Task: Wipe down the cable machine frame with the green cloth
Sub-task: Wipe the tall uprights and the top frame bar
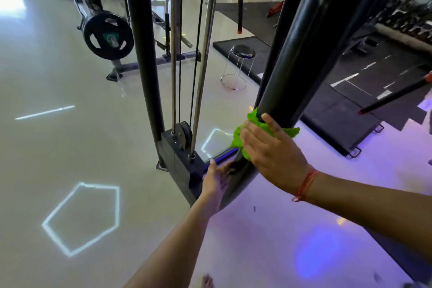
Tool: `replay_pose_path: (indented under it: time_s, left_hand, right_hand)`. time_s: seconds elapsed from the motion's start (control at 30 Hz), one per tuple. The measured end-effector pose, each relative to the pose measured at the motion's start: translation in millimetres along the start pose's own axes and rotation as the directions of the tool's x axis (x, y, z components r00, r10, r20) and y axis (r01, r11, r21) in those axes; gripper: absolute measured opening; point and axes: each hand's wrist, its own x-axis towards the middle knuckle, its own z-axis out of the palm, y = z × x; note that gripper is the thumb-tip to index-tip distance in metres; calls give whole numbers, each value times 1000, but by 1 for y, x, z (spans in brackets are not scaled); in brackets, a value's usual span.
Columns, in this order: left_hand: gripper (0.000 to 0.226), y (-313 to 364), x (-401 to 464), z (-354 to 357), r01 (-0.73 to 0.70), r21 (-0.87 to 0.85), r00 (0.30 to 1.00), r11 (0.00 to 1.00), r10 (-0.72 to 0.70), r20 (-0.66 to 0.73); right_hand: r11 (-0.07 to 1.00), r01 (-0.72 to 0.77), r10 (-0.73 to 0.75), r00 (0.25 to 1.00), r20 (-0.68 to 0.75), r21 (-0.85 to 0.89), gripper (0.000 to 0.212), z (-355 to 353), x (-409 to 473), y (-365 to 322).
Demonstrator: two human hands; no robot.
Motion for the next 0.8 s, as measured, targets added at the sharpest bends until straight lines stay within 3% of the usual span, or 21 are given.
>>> replay_pose_path:
  time_s: [0.1,0.2,0.37,0.57,0.67,0.73,0.8]
  left_hand:
    - [71,9,-12,4,-61,3,994,998,61,88]
    - [72,21,-22,7,-61,-4,990,998,61,125]
    - [69,36,-35,19,-38,-20,991,999,40,127]
    - [66,52,-42,17,-53,75,957,996,30,289]
    - [63,67,-45,18,-53,152,935,987,-4,355]
    - [62,78,-44,17,-51,213,927,976,-33,373]
    - [56,93,-44,17,-74,277,920,958,-41,389]
  right_hand:
    - [998,63,-62,997,50,-25,63,1,-2,-9]
    - [996,93,-93,994,50,-6,60,-4,10,1]
    - [981,-184,189,979,-75,68,49,-19,14,42]
    - [998,-44,42,997,60,36,49,-18,2,20]
    - [974,-223,224,974,-17,50,46,-38,15,40]
    - [923,-383,384,920,-76,19,48,-51,20,46]
    - [898,-440,439,895,-83,4,49,-53,15,37]
